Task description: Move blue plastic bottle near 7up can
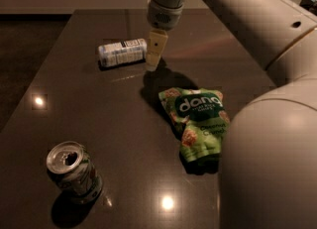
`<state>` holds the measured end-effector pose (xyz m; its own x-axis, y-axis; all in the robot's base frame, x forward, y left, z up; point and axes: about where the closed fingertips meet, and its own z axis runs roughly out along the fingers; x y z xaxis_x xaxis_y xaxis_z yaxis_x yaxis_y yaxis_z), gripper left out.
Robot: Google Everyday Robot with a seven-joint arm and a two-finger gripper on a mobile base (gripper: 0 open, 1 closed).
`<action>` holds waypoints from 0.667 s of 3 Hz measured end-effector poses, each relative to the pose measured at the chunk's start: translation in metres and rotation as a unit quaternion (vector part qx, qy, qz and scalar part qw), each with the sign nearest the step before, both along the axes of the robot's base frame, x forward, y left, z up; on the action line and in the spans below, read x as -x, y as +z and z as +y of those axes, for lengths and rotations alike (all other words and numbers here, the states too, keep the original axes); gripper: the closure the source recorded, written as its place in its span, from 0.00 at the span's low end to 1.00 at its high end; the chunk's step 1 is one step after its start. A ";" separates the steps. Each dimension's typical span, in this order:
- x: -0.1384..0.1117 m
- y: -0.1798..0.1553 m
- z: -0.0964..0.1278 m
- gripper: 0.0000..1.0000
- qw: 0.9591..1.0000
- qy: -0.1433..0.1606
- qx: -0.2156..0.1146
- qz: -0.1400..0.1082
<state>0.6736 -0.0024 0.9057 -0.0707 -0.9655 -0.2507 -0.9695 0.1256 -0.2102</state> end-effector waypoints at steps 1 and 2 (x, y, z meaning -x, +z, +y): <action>-0.008 -0.010 0.020 0.00 1.000 0.008 0.007 0.008; -0.015 -0.018 0.034 0.00 1.000 0.013 0.012 0.016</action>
Offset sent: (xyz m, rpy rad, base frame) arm 0.0225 0.0487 -0.0239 -0.0432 0.0591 0.0387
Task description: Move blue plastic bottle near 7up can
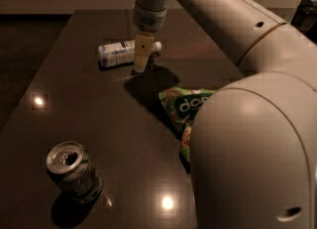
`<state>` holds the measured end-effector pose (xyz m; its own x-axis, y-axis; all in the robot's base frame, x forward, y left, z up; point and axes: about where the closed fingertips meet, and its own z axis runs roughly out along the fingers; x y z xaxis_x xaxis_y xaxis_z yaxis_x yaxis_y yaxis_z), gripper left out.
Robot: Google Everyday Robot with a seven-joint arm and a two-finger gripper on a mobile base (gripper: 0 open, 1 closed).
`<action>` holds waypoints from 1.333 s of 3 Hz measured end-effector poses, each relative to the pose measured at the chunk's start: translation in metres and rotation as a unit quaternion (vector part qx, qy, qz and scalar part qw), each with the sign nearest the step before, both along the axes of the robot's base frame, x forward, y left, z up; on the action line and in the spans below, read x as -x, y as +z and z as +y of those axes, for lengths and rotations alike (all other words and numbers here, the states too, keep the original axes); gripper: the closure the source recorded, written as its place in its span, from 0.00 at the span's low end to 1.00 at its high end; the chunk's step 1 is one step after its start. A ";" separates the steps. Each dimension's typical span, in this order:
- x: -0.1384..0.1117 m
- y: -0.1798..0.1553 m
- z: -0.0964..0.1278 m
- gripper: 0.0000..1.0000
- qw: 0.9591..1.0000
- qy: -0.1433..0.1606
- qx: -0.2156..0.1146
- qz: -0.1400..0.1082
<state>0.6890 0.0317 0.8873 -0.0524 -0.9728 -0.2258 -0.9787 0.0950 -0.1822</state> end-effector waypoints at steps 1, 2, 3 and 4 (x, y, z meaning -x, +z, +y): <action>-0.008 -0.008 0.012 0.00 1.000 0.006 0.008 0.005; -0.014 -0.012 0.022 0.00 1.000 0.010 0.013 0.007; -0.019 -0.015 0.032 0.00 1.000 0.016 0.016 0.010; -0.022 -0.019 0.040 0.09 0.999 0.025 0.023 0.013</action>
Offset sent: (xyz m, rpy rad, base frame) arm 0.0185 0.0279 -0.0098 -0.0449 0.0313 0.0274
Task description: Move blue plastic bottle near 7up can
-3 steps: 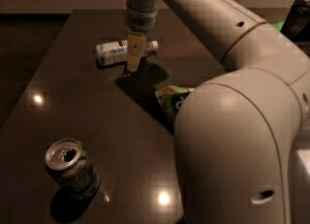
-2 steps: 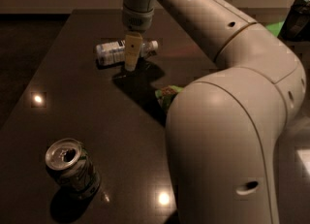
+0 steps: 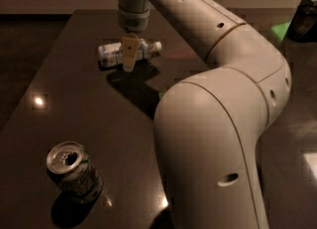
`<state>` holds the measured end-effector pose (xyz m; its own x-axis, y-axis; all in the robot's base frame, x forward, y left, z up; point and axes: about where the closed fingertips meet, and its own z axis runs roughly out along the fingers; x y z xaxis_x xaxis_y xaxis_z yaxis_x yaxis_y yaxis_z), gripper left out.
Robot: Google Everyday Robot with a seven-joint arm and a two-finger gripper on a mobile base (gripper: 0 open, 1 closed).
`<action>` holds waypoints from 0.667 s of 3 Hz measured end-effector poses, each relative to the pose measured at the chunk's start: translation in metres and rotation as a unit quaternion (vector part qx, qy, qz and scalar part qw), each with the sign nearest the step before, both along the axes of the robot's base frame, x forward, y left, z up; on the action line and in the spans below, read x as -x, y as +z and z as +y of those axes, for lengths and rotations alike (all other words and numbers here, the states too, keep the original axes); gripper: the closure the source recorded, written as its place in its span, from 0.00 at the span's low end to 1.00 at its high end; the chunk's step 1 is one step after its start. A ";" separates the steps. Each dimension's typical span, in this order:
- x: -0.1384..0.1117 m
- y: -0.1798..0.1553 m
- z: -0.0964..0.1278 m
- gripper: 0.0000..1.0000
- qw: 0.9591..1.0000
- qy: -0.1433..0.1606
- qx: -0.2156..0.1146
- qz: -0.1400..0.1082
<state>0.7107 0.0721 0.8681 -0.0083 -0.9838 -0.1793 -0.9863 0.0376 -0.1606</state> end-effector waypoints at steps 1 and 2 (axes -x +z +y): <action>0.000 -0.003 0.003 0.24 1.000 0.009 0.007 0.002; 0.002 -0.005 0.002 0.55 1.000 0.015 0.010 0.003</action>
Offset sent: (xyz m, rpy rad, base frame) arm -0.0129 -0.0081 -0.0003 -0.0436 0.0294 0.0388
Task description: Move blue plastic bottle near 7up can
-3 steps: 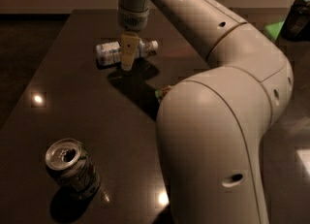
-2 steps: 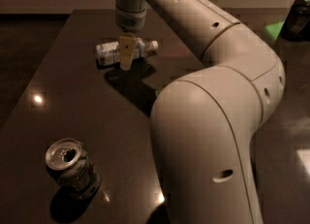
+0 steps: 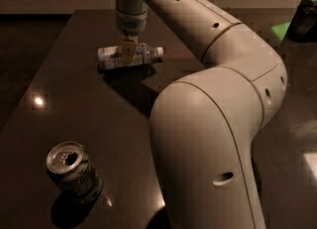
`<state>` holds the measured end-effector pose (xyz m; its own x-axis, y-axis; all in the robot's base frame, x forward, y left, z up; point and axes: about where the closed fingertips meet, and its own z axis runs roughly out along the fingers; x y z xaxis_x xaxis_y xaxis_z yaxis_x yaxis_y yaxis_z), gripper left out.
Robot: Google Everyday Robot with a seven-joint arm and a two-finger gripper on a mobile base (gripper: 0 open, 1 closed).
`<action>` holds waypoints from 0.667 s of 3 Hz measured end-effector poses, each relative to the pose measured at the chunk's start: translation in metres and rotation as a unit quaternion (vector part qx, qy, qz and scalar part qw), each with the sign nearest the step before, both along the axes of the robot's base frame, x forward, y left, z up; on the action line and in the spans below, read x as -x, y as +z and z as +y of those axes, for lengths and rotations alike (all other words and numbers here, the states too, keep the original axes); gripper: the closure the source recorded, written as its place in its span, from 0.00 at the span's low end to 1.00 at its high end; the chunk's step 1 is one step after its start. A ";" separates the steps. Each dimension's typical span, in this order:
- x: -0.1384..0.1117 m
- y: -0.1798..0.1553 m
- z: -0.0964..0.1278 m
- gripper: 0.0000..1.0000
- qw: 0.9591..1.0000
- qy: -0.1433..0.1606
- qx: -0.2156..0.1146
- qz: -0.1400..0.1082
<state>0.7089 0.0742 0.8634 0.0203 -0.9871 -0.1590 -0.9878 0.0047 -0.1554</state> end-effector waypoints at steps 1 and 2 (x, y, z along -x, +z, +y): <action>0.006 0.004 -0.010 0.78 1.000 0.002 0.000 -0.004; 0.022 0.017 -0.024 0.99 1.000 0.018 0.001 -0.022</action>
Offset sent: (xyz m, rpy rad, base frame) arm -0.0595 -0.0483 0.0448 -0.0186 -0.0906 0.0905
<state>0.6872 0.0503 0.8808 0.0632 -0.9860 -0.1542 -0.9794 -0.0315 -0.1996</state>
